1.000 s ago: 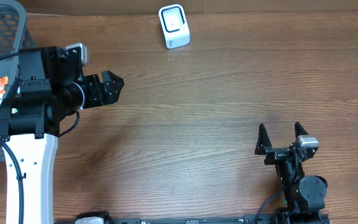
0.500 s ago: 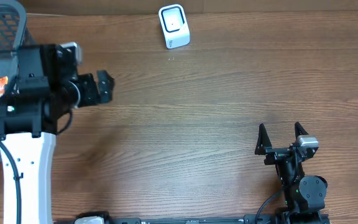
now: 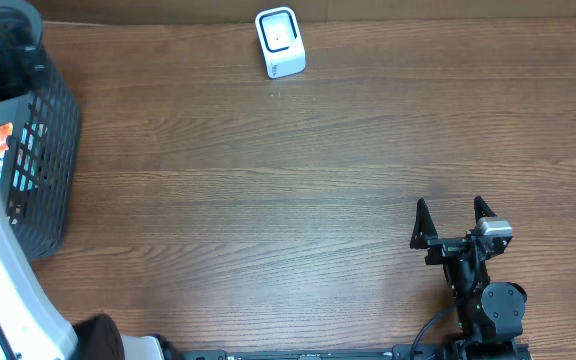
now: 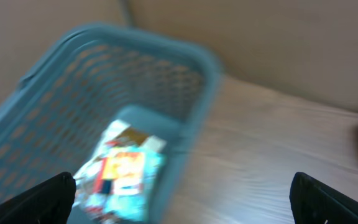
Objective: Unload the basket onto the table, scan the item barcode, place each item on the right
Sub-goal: 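Grasp the mint-green packaged item inside the basket with the left gripper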
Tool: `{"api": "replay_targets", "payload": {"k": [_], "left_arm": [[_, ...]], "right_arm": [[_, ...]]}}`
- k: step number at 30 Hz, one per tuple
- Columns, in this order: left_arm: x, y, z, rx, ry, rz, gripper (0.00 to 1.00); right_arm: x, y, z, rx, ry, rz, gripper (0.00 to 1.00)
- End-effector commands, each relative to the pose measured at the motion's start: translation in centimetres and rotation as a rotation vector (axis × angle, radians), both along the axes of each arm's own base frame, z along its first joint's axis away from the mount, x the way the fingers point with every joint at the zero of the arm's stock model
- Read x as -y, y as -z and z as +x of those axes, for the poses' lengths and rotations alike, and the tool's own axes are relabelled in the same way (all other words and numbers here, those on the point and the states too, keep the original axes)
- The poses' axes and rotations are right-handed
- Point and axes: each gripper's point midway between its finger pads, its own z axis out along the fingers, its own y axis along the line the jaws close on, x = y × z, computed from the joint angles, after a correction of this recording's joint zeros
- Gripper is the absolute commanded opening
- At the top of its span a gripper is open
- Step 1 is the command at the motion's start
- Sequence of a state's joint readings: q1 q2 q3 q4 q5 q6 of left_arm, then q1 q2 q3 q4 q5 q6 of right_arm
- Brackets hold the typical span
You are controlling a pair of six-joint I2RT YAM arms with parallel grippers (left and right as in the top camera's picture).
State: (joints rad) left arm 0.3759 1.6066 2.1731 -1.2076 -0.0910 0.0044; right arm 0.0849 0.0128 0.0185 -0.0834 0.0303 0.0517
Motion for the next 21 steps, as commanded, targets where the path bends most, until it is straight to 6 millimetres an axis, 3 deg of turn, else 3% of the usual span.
{"api": "replay_targets", "payload": {"k": [1, 11, 21], "left_arm": [[-4.3, 2.3, 0.0, -0.076, -0.053, 0.010, 1.00], [-10.0, 11.6, 0.0, -0.318, 0.042, -0.103, 1.00], [-11.7, 18.3, 1.3, -0.429, 0.140, -0.195, 1.00]], "right_arm": [[0.1, 0.3, 0.0, 0.001, 0.003, -0.004, 1.00], [0.1, 0.3, 0.0, 0.001, 0.003, -0.004, 1.00], [0.1, 0.3, 0.0, 0.001, 0.003, -0.004, 1.00]]}}
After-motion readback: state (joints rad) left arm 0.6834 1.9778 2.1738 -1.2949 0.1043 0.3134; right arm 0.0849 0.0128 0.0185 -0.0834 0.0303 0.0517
